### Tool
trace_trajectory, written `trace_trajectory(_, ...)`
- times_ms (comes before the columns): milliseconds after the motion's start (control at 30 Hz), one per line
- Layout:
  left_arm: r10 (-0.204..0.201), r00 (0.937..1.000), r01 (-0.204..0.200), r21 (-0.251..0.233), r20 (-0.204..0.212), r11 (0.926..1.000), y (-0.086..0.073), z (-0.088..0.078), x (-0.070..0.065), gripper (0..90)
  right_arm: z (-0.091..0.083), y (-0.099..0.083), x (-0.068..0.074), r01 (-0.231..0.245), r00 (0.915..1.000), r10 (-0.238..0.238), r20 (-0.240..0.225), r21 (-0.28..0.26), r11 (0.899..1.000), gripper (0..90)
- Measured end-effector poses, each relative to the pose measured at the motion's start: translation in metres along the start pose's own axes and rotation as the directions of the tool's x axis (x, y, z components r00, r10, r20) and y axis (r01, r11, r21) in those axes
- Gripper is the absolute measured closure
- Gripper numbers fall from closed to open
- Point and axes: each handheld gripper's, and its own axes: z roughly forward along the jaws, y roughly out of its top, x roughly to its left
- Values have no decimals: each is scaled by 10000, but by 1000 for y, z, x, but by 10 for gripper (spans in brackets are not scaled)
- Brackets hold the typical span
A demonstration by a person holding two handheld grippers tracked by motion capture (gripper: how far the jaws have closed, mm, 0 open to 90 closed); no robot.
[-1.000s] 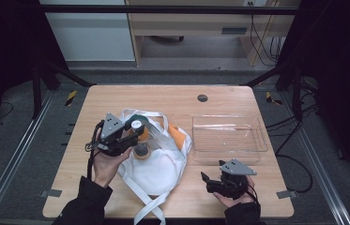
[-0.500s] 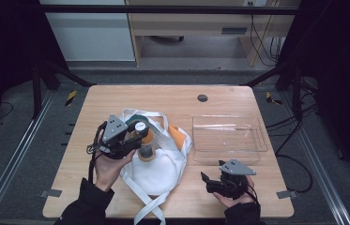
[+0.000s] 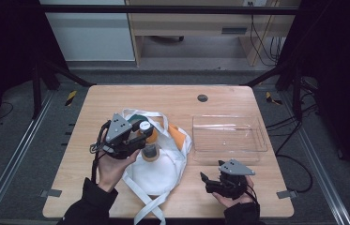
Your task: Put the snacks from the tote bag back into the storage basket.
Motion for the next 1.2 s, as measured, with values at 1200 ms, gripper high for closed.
trace_trajectory(1200,118,9980,-103,-241,618,9997,32,28,-33,589,0,0,-1,-52,10000,52,16,-29,10000,205)
